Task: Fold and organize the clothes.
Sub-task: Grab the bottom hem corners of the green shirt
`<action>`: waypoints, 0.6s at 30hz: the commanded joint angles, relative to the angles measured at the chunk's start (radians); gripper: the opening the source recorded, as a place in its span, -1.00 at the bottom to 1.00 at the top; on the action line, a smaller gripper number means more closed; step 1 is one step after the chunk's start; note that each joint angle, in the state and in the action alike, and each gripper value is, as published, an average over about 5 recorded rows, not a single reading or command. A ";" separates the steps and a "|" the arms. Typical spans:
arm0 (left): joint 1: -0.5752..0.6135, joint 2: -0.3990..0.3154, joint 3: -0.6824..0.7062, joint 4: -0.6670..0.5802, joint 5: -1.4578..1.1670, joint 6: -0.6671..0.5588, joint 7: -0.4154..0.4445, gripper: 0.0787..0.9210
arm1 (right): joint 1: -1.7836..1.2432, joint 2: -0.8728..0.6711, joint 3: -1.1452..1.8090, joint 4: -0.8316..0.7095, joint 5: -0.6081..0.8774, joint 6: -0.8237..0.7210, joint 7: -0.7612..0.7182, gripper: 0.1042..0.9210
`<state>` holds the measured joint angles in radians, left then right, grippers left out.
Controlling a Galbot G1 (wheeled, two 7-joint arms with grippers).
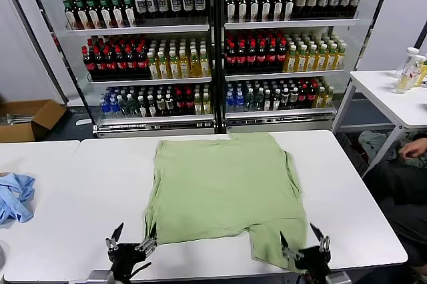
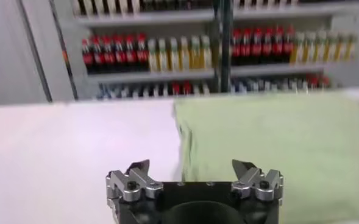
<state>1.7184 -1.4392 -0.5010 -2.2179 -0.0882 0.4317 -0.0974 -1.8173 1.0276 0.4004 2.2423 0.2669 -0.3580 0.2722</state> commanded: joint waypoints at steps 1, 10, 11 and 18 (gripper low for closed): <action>-0.064 0.035 0.043 0.087 0.033 0.145 -0.001 0.77 | -0.043 0.002 -0.020 -0.008 -0.011 -0.041 0.007 0.76; -0.079 0.053 0.057 0.107 0.017 0.145 -0.015 0.77 | -0.039 0.019 -0.050 -0.020 0.010 -0.044 0.021 0.70; -0.079 0.056 0.057 0.107 0.008 0.144 -0.019 0.77 | -0.040 0.018 -0.053 -0.020 0.018 -0.047 0.023 0.66; -0.073 0.062 0.047 0.104 -0.012 0.144 -0.043 0.53 | -0.037 0.022 -0.073 -0.023 0.083 -0.081 0.027 0.19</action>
<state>1.6595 -1.3885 -0.4582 -2.1380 -0.0839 0.5409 -0.1205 -1.8435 1.0477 0.3434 2.2299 0.3097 -0.4100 0.2969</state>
